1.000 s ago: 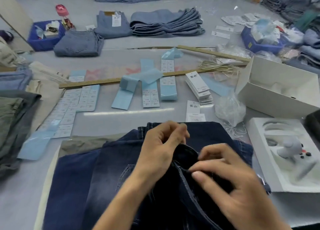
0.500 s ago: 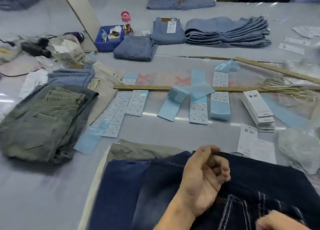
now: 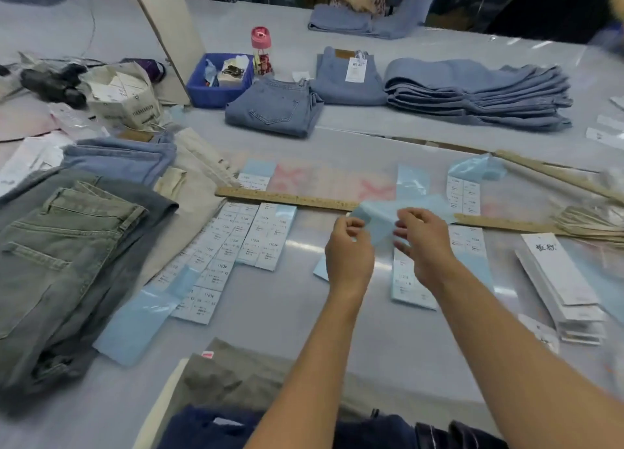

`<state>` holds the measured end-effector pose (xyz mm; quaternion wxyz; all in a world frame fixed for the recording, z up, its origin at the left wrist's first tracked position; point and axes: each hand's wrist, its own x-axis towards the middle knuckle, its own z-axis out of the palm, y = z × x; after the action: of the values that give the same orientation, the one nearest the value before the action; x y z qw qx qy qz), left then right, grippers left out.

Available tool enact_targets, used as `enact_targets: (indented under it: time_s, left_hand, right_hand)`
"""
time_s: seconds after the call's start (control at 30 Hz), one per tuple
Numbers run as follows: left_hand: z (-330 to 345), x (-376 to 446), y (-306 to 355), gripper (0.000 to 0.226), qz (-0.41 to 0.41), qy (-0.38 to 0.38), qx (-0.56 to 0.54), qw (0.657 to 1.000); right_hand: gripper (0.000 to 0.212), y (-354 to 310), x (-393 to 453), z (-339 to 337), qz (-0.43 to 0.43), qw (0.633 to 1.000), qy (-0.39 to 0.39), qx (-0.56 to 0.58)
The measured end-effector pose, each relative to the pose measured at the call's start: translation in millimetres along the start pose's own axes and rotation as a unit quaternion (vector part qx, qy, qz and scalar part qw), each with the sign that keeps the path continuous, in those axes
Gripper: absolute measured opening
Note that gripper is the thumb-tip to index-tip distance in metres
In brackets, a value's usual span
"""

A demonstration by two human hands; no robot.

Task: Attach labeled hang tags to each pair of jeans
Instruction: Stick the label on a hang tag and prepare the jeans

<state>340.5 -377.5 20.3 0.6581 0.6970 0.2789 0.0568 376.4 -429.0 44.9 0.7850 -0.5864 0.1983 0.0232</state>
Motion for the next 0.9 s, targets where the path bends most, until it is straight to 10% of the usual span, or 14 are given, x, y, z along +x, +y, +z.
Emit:
enact_targets:
  time_s: [0.2,0.43,0.7,0.8,0.9]
  left_hand:
    - [8.9,24.1,-90.1,0.024,0.104,-0.043,0.165,0.98]
    - [0.7,33.3,-95.0,0.018,0.16,-0.104,0.193,0.962]
    - [-21.0,71.0,-92.6,0.017,0.028,0.013,-0.085,0.996]
    - [-32.2,80.6,-90.8,0.022,-0.005,0.059,-0.165,0.985]
    - [-42.9,88.6,-88.2,0.03,-0.031,0.084,-0.237,0.967]
  right_hand:
    - [0.018,43.8,59.6,-32.7,0.092,0.978,0.182,0.038]
    - [0.015,44.6,89.3,-24.7,0.122,0.984,0.061,0.111]
    - [0.019,70.4,89.9,-16.8,-0.003,0.994,-0.035,-0.103]
    - [0.03,74.6,84.0,-15.3,-0.067,0.942,-0.16,-0.286]
    - [0.035,67.9,80.8,-16.1,-0.109,0.781,-0.306,-0.533]
